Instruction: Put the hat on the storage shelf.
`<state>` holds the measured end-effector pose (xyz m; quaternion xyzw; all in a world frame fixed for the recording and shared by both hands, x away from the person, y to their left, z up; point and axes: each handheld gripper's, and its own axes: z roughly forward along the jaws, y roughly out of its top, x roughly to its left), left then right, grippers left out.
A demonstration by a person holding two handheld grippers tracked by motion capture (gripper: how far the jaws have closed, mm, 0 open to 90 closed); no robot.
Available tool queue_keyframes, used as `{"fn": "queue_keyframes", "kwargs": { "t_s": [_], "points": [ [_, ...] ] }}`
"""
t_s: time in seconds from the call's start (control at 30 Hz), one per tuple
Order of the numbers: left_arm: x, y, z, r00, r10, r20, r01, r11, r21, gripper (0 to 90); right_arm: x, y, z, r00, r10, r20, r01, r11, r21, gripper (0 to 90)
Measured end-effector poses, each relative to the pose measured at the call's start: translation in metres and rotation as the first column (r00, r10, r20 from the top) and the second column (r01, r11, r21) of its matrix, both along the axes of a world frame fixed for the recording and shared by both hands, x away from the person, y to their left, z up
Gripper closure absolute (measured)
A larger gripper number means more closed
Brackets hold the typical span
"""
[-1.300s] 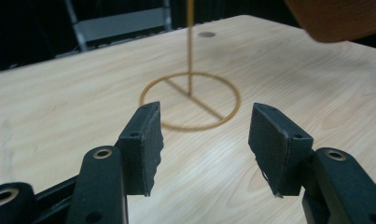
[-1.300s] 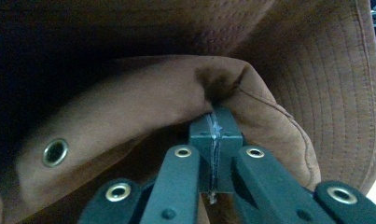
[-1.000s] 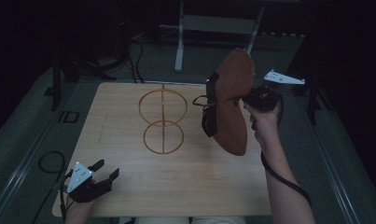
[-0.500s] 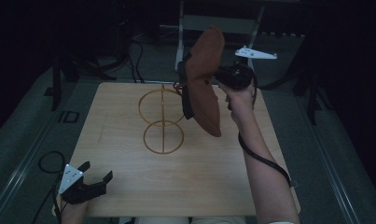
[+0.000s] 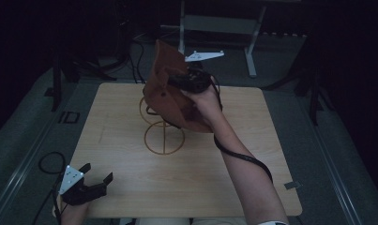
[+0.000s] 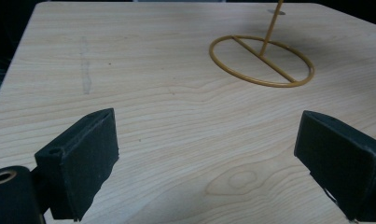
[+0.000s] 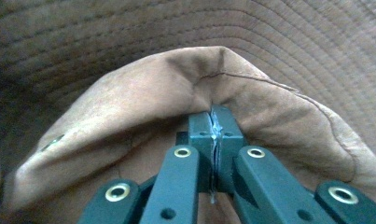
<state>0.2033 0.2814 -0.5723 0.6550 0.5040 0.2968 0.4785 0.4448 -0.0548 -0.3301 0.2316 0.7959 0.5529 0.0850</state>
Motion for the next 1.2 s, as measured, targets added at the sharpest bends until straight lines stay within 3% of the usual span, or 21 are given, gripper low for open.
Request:
{"fn": "queue_keyframes", "kwargs": {
  "t_s": [0.07, 0.2, 0.33, 0.5, 0.6, 0.77, 0.87, 0.97, 1.07, 1.2],
  "points": [
    [-0.001, 0.0, 0.0, 1.0, 0.004, 0.0, -0.004, 1.0, 0.003, 6.8, 0.001, 0.007, -0.006, 0.9999, -0.001, -0.013, 0.001, 1.0, -0.023, 88.4],
    [-0.003, 0.002, 0.0, 1.0, 0.0, 0.0, 0.0, 0.9999, -0.012, 6.8, 0.003, 0.015, -0.013, 0.9994, 0.009, -0.032, -0.01, 1.0, -0.024, 88.4],
    [-0.002, 0.003, -0.002, 1.0, 0.0, -0.006, -0.001, 0.9995, -0.032, 6.9, 0.002, 0.022, -0.013, 0.9996, 0.018, -0.021, -0.019, 0.999, -0.044, 87.2],
    [-0.002, 0.002, -0.002, 1.0, 0.0, -0.007, -0.001, 0.9995, -0.032, 6.9, 0.004, 0.032, -0.018, 0.9982, 0.045, -0.04, -0.047, 0.998, -0.052, 60.7],
    [-0.002, 0.002, -0.002, 1.0, -0.002, -0.009, 0.002, 0.9995, -0.032, 6.9, -0.001, 0.039, -0.025, 0.9982, 0.059, -0.008, -0.06, 0.995, -0.082, 48.1],
    [-0.002, 0.003, -0.002, 1.0, -0.004, -0.008, 0.003, 0.9993, -0.038, 6.9, -0.008, 0.047, -0.028, 0.9963, 0.069, 0.052, -0.063, 0.99, -0.123, 34.8],
    [-0.002, 0.003, -0.003, 0.9999, -0.009, -0.01, 0.008, 0.9991, -0.041, 6.9, -0.012, 0.05, -0.029, 0.9936, 0.062, 0.095, -0.046, 0.986, -0.159, 34.1],
    [-0.001, 0.002, -0.004, 0.9998, -0.009, -0.016, 0.009, 0.9992, -0.039, 6.9, -0.015, 0.051, -0.031, 0.9909, 0.051, 0.124, -0.03, 0.986, -0.165, 32.9],
    [-0.002, 0.002, -0.003, 0.9999, -0.009, -0.013, 0.008, 0.9993, -0.037, 6.9, -0.019, 0.054, -0.036, 0.9823, 0.055, 0.179, -0.022, 0.984, -0.177, 28.8],
    [-0.002, 0.003, -0.005, 0.9998, -0.005, -0.02, 0.004, 0.9994, -0.035, 6.9, -0.021, 0.049, -0.032, 0.9891, 0.041, 0.141, -0.02, 0.988, -0.152, 27.6]
  ]
}}
